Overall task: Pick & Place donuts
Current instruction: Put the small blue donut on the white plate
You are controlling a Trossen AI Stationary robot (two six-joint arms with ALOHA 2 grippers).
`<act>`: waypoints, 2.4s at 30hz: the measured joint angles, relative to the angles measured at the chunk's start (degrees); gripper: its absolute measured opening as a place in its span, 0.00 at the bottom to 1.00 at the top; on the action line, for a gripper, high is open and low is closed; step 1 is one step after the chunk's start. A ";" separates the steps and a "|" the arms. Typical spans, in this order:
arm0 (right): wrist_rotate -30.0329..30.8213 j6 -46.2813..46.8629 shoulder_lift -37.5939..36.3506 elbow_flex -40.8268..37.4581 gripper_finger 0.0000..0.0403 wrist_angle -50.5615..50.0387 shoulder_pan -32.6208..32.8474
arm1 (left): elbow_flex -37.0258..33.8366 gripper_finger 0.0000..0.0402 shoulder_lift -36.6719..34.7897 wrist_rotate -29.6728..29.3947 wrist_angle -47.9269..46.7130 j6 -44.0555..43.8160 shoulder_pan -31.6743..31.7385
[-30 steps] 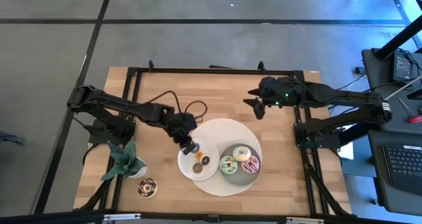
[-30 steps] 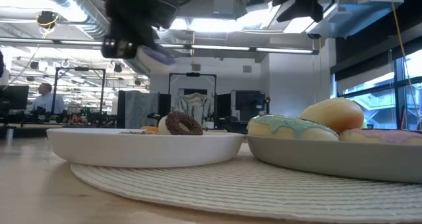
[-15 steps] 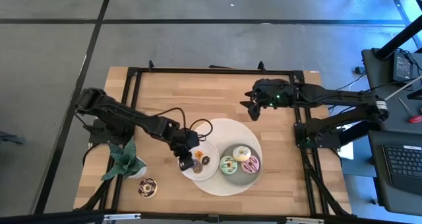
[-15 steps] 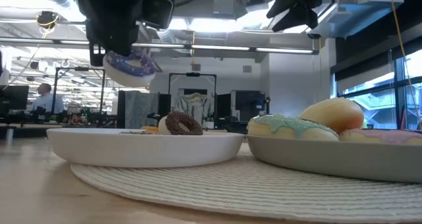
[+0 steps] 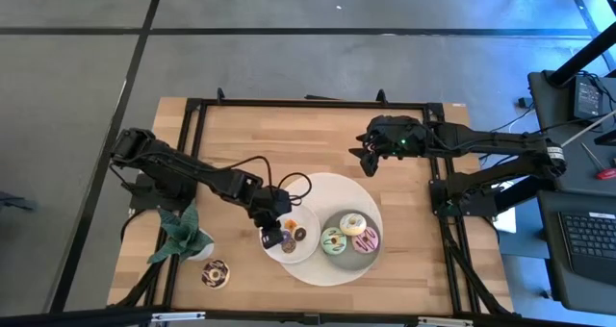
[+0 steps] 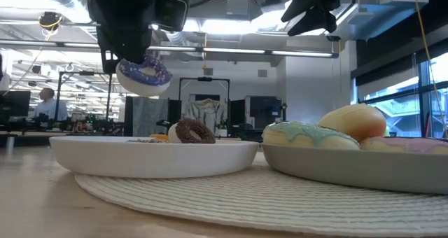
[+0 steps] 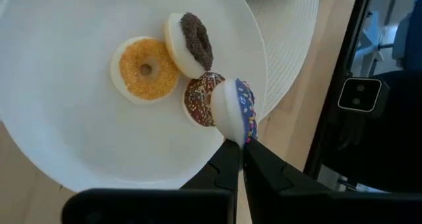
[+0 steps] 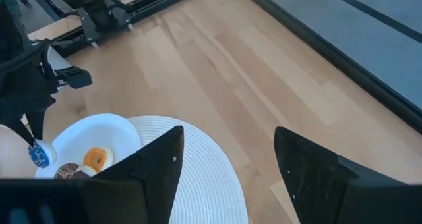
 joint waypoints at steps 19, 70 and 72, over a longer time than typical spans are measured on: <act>0.13 -0.11 0.00 0.00 0.59 0.02 0.00 | -10.68 0.02 -0.42 0.17 20.60 -8.01 -0.61; 1.55 -0.38 -0.04 0.00 0.59 0.79 0.00 | -14.36 0.18 -0.17 -3.44 15.82 -15.15 -0.46; 1.53 -0.39 -0.04 0.00 0.59 0.79 0.00 | -14.36 0.20 -0.17 -3.42 15.76 -15.15 -0.46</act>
